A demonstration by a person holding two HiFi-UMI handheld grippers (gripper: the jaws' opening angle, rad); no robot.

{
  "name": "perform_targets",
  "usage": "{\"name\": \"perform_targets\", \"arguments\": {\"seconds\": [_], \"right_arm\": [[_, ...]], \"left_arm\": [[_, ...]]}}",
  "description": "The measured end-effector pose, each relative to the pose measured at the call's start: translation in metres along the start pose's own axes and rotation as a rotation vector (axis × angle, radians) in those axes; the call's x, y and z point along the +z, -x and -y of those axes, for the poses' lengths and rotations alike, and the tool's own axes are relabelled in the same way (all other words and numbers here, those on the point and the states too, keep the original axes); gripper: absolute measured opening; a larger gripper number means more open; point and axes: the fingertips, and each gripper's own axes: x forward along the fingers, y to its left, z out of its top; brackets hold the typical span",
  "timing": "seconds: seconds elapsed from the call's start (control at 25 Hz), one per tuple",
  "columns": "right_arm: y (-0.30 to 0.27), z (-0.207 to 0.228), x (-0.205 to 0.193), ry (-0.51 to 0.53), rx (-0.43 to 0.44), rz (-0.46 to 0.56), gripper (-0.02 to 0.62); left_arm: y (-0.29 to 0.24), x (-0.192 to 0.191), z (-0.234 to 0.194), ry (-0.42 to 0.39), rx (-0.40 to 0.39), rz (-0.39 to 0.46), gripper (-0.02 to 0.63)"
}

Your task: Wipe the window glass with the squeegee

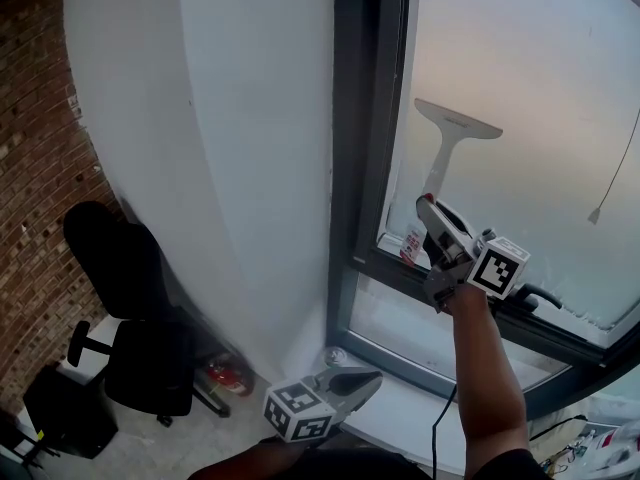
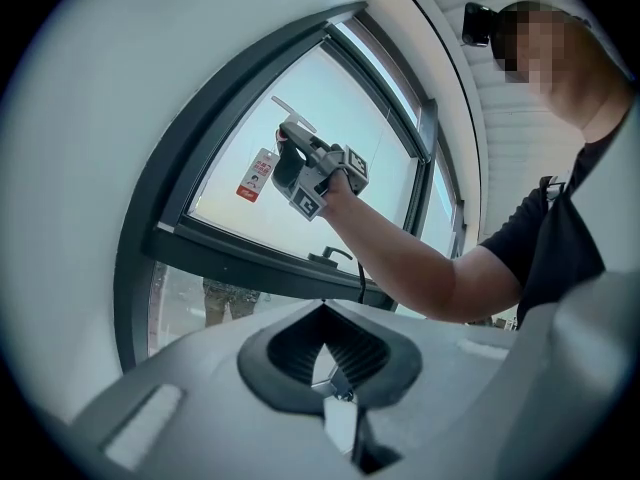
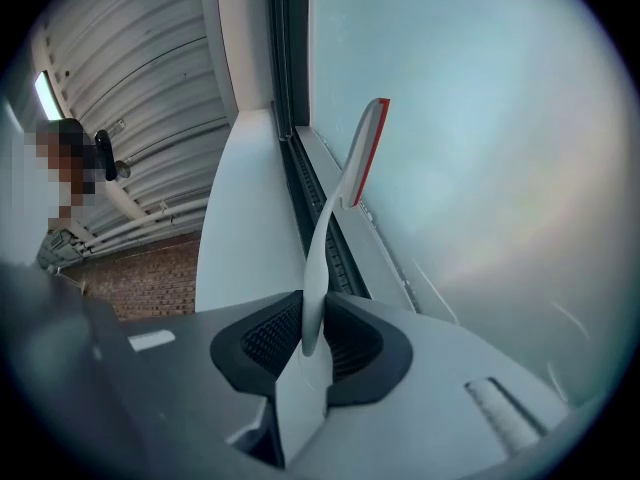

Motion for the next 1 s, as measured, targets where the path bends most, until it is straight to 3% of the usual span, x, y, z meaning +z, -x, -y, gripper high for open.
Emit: {"name": "perform_targets", "arguments": {"seconds": [0.28,1.0], "right_arm": [[-0.003,0.008,0.005,0.001,0.006,-0.015,0.089],[0.021,0.019,-0.049,-0.077,-0.031,-0.058,0.089]], "left_arm": [[-0.002,0.002,-0.008,0.000,0.024,0.006,0.000],[0.000,-0.005,-0.004,0.003,0.025,-0.008,0.000]]}}
